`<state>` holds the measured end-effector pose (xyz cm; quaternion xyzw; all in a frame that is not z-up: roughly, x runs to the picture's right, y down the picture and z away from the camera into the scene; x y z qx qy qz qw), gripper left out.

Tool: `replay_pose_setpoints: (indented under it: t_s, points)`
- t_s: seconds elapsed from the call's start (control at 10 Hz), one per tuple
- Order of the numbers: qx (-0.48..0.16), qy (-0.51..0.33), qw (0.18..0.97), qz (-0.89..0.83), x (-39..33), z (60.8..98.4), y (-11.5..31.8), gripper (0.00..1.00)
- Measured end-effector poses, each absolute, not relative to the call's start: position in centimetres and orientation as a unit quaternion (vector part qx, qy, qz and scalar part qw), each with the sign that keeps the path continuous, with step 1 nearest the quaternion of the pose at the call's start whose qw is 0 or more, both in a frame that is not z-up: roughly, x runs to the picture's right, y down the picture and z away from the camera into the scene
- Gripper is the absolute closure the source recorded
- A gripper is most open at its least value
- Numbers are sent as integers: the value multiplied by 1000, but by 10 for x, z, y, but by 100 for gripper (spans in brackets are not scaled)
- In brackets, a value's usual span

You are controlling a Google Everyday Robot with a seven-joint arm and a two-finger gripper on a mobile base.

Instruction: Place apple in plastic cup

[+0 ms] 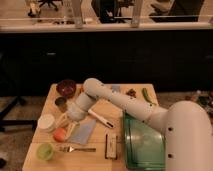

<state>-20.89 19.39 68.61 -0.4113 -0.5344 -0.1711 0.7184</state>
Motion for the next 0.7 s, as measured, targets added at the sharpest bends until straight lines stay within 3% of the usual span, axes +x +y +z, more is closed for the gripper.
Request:
replay_pose_setpoints:
  t_s: [0.7]
  points:
    - [-430, -549, 683, -215, -259, 666, 224, 100]
